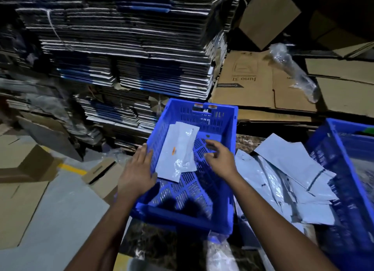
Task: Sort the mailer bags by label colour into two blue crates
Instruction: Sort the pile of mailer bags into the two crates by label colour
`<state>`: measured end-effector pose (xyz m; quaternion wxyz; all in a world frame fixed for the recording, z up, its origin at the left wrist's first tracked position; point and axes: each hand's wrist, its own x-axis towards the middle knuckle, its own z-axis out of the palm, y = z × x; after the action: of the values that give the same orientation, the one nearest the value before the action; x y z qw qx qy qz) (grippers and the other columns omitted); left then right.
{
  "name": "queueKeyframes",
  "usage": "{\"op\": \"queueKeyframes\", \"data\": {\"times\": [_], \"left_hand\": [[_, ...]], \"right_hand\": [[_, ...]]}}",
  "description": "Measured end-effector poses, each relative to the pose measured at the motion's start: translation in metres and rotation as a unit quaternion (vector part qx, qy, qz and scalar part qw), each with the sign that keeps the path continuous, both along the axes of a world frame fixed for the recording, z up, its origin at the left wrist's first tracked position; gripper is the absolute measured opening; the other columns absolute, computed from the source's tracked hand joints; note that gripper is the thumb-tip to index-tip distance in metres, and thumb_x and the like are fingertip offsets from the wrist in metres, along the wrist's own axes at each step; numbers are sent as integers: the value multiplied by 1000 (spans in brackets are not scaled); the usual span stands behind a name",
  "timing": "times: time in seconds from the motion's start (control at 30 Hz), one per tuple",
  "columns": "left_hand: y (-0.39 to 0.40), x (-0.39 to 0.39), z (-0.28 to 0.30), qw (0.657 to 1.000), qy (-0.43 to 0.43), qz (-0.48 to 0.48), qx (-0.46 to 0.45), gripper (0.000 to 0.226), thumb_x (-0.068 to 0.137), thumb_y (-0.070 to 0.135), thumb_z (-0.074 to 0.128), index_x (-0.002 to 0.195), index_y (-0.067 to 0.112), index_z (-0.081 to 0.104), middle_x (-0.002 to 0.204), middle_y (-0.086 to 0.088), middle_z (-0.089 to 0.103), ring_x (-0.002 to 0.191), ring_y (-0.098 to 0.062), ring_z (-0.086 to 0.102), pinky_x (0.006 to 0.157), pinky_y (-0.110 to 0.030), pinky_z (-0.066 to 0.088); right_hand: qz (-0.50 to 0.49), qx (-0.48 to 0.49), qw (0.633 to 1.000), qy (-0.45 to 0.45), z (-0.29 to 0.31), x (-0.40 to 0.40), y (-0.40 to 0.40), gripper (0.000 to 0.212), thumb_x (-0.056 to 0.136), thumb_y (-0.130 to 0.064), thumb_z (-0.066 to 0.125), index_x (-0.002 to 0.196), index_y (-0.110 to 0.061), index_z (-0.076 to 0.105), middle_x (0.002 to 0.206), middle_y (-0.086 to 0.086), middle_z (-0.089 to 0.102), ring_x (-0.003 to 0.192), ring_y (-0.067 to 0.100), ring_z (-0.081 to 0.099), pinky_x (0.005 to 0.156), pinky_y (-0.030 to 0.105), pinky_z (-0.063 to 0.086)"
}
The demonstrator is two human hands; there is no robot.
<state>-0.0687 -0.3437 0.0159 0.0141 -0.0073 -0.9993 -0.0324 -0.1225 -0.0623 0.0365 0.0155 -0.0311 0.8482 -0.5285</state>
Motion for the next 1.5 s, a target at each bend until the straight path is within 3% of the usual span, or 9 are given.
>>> {"op": "queueKeyframes", "data": {"times": [0.17,0.4,0.63,0.73,0.97,1.13,1.3,1.4,1.5], "left_hand": [[33,10,2,997,54,20,53,62,87,43,54,140,12,48,151,-13,42,139,-30,38,112,-56,27],[194,49,4,927,-50,-97,358,56,92,44,52,142,19,45,121,-6,67,110,-23,63,93,-36,49],[234,50,-1,979,-17,-49,196,62,101,40,43,156,22,19,102,-18,66,92,-36,61,75,-39,43],[234,52,7,977,-33,-42,208,62,101,42,40,156,25,17,101,-15,66,93,-35,61,71,-38,40],[242,75,17,971,161,-79,160,27,95,25,51,117,19,64,105,-2,70,96,-24,66,79,-34,49],[284,113,17,918,146,-37,367,23,89,27,55,108,23,68,87,6,72,79,-14,68,71,-13,45],[324,109,38,659,-156,89,730,48,88,38,70,122,6,60,110,-12,71,87,-21,72,75,-29,58],[330,106,47,653,-150,57,740,32,90,10,67,121,1,61,107,-17,72,75,-18,72,65,-30,58],[327,107,50,645,-146,16,750,42,86,1,70,126,6,57,117,-12,70,107,-30,68,93,-49,54]], "right_hand": [[-139,-142,979,42,0,59,77,24,94,-5,59,91,-26,70,92,4,75,76,21,73,76,37,59],[-283,67,951,-105,-86,126,190,5,79,-33,63,78,-29,66,81,5,74,83,30,72,80,38,55],[18,281,959,-39,-108,136,186,78,75,-49,75,143,-25,45,137,1,48,125,24,45,97,37,46],[49,353,934,-5,-108,130,177,66,83,-34,71,140,-26,41,127,5,50,114,30,52,83,37,49],[-44,162,980,106,-86,135,187,18,85,-8,63,102,-15,64,92,5,64,85,24,62,72,31,48],[-91,78,970,210,-44,165,210,19,83,-2,74,92,-18,67,87,-7,65,81,5,62,70,21,51],[-52,36,965,256,-10,203,225,17,83,-1,75,93,-14,72,91,-7,65,88,7,65,71,28,55],[-5,32,970,241,1,215,232,15,84,-11,78,95,-19,74,96,-12,66,92,6,66,76,26,53],[-19,-62,986,151,18,219,237,29,85,-35,76,111,-25,69,108,-10,68,103,13,66,84,29,54]]}}
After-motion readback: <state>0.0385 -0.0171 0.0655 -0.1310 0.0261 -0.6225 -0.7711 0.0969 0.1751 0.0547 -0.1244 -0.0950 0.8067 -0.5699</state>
